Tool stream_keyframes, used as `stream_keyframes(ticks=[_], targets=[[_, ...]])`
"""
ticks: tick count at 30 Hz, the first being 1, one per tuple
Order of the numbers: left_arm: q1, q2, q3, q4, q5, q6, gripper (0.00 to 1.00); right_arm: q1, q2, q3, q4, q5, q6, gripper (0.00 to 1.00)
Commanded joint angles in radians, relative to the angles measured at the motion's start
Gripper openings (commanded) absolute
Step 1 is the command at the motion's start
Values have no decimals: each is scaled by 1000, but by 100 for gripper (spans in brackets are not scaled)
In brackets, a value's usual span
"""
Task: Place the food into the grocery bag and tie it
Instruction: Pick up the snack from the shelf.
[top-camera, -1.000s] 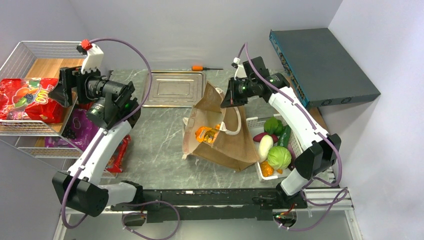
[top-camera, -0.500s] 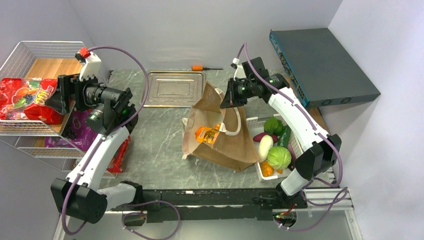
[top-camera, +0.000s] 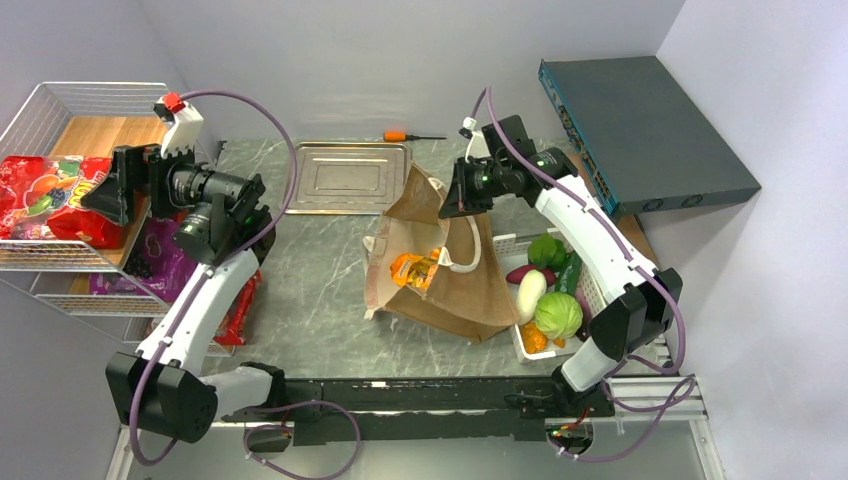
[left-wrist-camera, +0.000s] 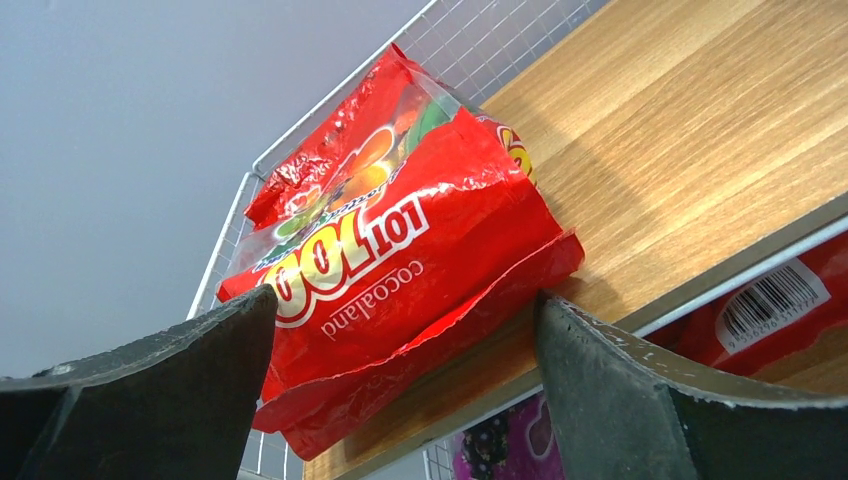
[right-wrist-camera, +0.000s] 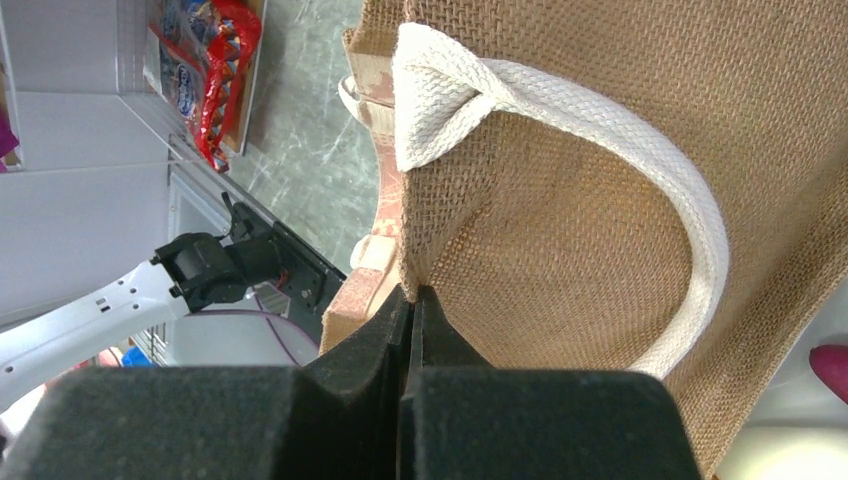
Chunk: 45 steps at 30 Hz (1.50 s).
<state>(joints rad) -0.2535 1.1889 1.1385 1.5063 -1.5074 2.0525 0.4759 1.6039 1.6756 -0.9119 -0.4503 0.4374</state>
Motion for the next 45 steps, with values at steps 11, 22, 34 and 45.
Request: stream_keyframes(ticks=[11, 22, 34, 45], targets=[[89, 55, 3, -55, -30, -100, 99, 17, -21, 25, -50, 41, -18, 0], [108, 39, -24, -93, -49, -140, 41, 18, -18, 14, -43, 50, -22, 0], [91, 34, 8, -119, -68, -165, 0, 18, -10, 12, -36, 55, -25, 0], [-81, 124, 202, -146, -56, -148, 0, 18, -12, 8, -33, 75, -31, 0]])
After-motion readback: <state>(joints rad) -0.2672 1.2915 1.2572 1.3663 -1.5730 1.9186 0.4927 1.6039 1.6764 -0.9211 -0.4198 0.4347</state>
